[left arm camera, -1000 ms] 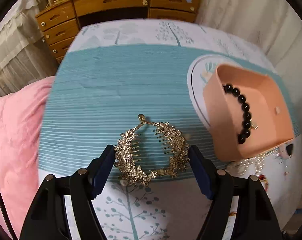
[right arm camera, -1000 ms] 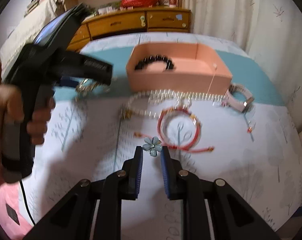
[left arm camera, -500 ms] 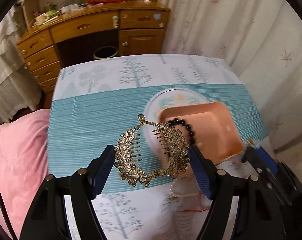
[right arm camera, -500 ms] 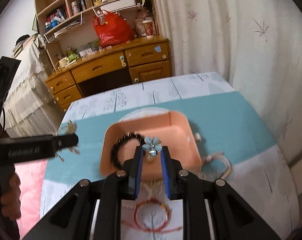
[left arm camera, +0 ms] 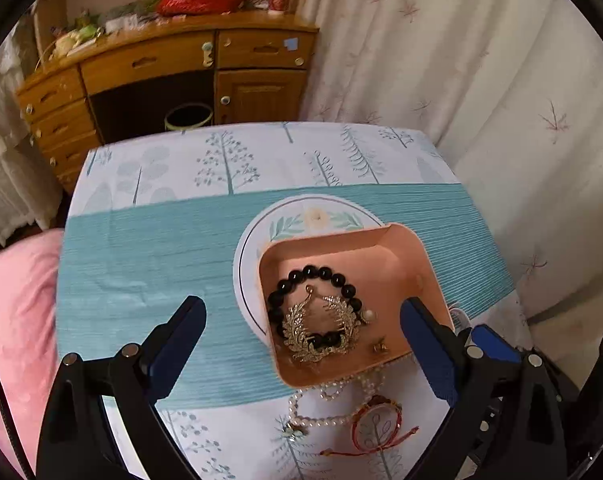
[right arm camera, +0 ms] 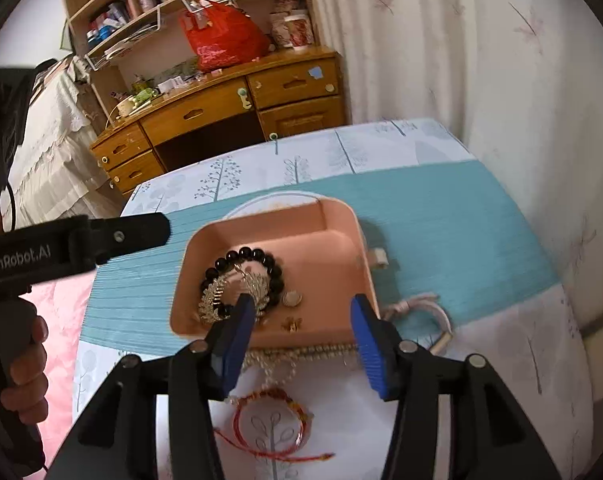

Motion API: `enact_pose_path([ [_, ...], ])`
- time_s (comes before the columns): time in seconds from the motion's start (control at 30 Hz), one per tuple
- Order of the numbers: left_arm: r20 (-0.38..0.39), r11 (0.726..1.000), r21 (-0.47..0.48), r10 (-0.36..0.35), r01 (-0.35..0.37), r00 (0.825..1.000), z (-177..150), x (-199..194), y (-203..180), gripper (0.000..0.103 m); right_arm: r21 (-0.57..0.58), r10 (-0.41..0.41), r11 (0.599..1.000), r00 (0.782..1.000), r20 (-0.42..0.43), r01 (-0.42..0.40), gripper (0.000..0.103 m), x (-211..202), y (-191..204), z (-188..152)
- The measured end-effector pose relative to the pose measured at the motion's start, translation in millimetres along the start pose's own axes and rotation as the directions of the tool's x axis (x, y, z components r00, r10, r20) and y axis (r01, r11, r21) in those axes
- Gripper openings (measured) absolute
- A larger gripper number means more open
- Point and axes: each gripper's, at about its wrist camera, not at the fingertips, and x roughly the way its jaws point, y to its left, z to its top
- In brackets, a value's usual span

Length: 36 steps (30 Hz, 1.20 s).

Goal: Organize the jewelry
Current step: 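Release the hair comb and flower brooch into the pink box, then grasp the red string bracelet with the left tool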

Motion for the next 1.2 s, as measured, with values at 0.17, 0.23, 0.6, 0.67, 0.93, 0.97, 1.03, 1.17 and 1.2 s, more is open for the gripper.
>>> enact_pose_path([
  [0.17, -0.011, 0.994, -0.095, 0.048, -0.049, 0.999, -23, -2, 16, 0.097, 0.002, 0.011, 1.0, 0.999, -0.039, -0.011, 0.053, -4, -12, -13],
  [0.23, -0.015, 0.991, -0.107, 0.073, -0.074, 0.997, -34, -5, 19, 0.097, -0.032, -0.005, 0.999, 0.998, -0.066, 0.003, 0.053, -5, -19, -20],
  [0.6, -0.296, 0.96, 0.004, 0.27, -0.281, 0.916, -107, 16, -5, 0.097, -0.473, -0.198, 0.875, 0.969, -0.148, 0.106, 0.054, -6, -42, -59],
  [0.67, -0.319, 0.966, -0.026, 0.235, -0.256, 0.918, -116, 18, -13, 0.097, -0.583, -0.221, 0.806, 0.966, -0.136, 0.102, 0.054, -6, -42, -69],
  [0.93, -0.315, 0.969, -0.152, 0.142, -0.197, 0.938, -139, 38, -47, 0.097, -0.699, -0.153, 0.715, 0.974, -0.167, -0.007, 0.054, -1, -55, -89],
  [0.97, -0.305, 0.969, -0.153, 0.142, -0.195, 0.942, -140, 40, -51, 0.097, -0.699, -0.138, 0.714, 0.976, -0.167, -0.019, 0.054, 0, -57, -90],
  [1.03, -0.284, 0.969, -0.15, 0.147, -0.195, 0.947, -143, 45, -59, 0.097, -0.692, -0.107, 0.721, 0.981, -0.162, -0.036, 0.054, 2, -60, -90],
  [1.17, -0.249, 0.964, -0.132, 0.192, -0.229, 0.949, -148, 54, -78, 0.097, -0.666, -0.028, 0.741, 0.986, -0.163, -0.088, 0.054, 5, -69, -88],
  [1.2, -0.236, 0.962, -0.125, 0.208, -0.242, 0.949, -147, 60, -88, 0.097, -0.663, -0.019, 0.743, 0.986, -0.163, -0.095, 0.054, 6, -71, -89],
])
